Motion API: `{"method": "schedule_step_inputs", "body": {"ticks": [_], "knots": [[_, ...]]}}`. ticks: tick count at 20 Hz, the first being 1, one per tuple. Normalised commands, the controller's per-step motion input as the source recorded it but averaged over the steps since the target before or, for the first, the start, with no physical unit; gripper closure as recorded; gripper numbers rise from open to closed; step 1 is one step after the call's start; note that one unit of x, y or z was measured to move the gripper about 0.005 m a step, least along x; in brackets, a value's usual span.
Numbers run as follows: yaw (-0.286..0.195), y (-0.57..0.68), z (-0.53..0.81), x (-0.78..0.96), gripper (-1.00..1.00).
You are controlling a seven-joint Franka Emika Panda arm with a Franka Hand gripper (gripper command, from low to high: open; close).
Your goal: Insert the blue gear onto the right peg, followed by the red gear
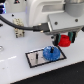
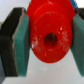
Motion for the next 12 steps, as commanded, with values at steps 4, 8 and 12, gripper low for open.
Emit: {"method": "schedule_step_inputs", "body": {"ticks": [4, 8, 12], "knots": [[0.0, -0.16, -0.08, 0.09, 1.0], [0.0, -0.14, -0.08, 0.08, 1.0], [0.0, -0.08, -0.07, 0.06, 1.0]]}}
